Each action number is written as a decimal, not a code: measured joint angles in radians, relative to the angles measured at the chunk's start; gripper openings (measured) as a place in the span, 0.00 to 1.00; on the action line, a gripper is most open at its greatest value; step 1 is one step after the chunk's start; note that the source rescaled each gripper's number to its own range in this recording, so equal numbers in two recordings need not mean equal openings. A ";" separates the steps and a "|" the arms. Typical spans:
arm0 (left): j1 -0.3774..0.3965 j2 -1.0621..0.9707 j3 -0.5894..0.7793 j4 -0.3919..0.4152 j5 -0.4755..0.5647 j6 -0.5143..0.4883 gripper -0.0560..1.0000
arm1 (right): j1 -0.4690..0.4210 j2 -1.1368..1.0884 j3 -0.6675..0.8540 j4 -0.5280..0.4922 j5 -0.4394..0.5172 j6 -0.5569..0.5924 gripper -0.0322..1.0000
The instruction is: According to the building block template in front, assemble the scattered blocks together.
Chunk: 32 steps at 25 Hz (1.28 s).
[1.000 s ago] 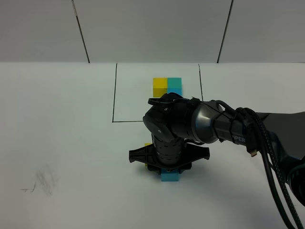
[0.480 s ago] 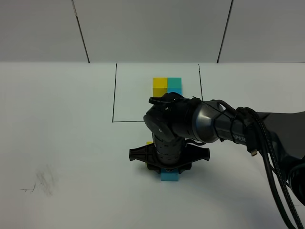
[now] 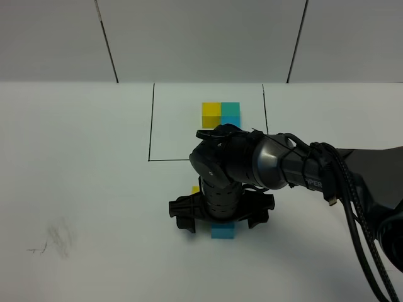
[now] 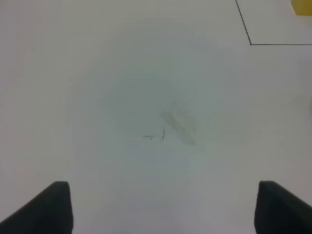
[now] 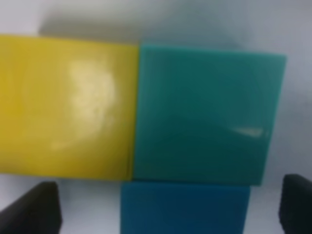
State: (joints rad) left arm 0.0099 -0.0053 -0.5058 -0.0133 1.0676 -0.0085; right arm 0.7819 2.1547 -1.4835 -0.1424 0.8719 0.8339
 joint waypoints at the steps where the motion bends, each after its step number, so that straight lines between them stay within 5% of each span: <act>1: 0.000 0.000 0.000 0.000 0.000 0.000 0.67 | 0.000 -0.010 0.001 -0.001 0.009 -0.007 0.96; 7: 0.000 0.000 0.000 0.000 0.000 0.000 0.67 | 0.000 -0.158 0.002 -0.104 0.150 -0.021 1.00; 11: 0.000 0.000 0.000 0.000 0.000 0.000 0.67 | -0.006 -0.269 0.002 -0.289 0.297 -0.033 0.97; 17: 0.000 0.000 0.000 0.000 0.000 0.000 0.67 | -0.132 -0.399 0.002 -0.458 0.328 -0.105 0.96; 24: 0.000 0.000 0.000 0.000 0.000 0.000 0.67 | -0.471 -0.586 0.002 -0.507 0.333 -0.421 0.95; 32: 0.000 0.000 0.000 0.000 0.000 0.000 0.67 | -0.932 -0.892 0.017 -0.252 0.339 -0.981 0.95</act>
State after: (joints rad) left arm 0.0099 -0.0053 -0.5058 -0.0133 1.0676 -0.0085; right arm -0.1505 1.2631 -1.4662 -0.3946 1.2112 -0.1470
